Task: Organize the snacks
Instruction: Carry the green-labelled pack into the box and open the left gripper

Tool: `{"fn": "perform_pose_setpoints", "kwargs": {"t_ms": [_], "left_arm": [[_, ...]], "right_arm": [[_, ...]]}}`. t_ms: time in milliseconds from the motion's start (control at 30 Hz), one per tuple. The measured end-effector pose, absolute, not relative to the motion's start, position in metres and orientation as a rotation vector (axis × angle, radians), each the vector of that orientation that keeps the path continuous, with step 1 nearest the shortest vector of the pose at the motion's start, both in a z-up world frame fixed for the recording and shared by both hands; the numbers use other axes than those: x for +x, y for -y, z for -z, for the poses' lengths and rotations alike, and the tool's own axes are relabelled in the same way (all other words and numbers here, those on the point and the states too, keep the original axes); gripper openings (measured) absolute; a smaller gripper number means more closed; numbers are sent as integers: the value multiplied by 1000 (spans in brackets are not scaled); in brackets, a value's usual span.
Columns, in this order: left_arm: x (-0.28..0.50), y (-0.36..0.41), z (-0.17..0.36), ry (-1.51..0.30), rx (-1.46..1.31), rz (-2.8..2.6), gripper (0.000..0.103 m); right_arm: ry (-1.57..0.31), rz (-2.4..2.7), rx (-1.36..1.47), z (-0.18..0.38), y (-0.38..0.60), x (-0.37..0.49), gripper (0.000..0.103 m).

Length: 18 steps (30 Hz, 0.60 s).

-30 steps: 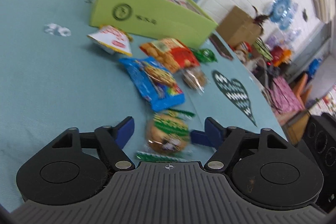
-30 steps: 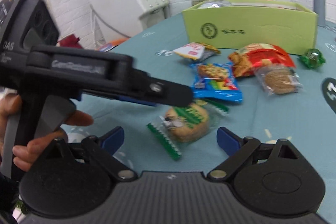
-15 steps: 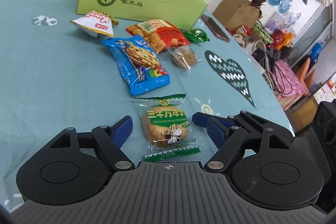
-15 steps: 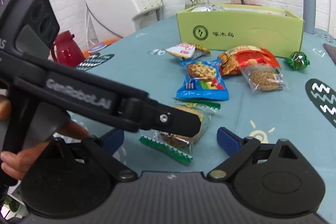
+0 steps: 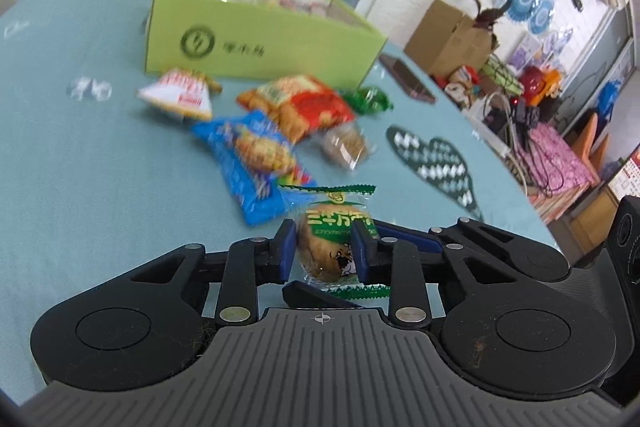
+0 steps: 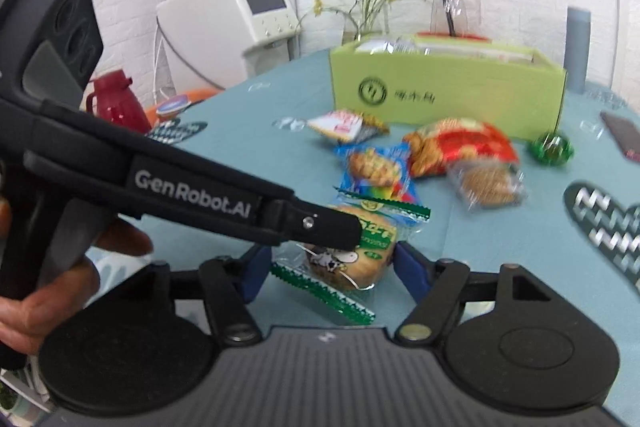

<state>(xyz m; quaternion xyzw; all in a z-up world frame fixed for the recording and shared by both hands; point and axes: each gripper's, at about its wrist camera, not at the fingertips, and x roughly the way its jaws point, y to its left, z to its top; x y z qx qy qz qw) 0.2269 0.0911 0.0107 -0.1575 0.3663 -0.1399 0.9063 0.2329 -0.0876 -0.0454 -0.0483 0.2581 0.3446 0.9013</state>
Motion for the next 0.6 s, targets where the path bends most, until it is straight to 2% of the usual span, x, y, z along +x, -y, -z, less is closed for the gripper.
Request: {"fn": "perform_pose_setpoints", "kwargs": {"t_ms": [333, 467, 600], "left_arm": [[324, -103, -92, -565, -258, 243, 11], [386, -114, -101, -567, -250, 210, 13], [451, -126, -85, -632, -272, 194, 13]], "right_arm": [[-340, -695, -187, -29, 58, 326, 77], [-343, -696, -207, -41, 38, 385, 77], [-406, -686, -240, -30, 18, 442, 77]]}}
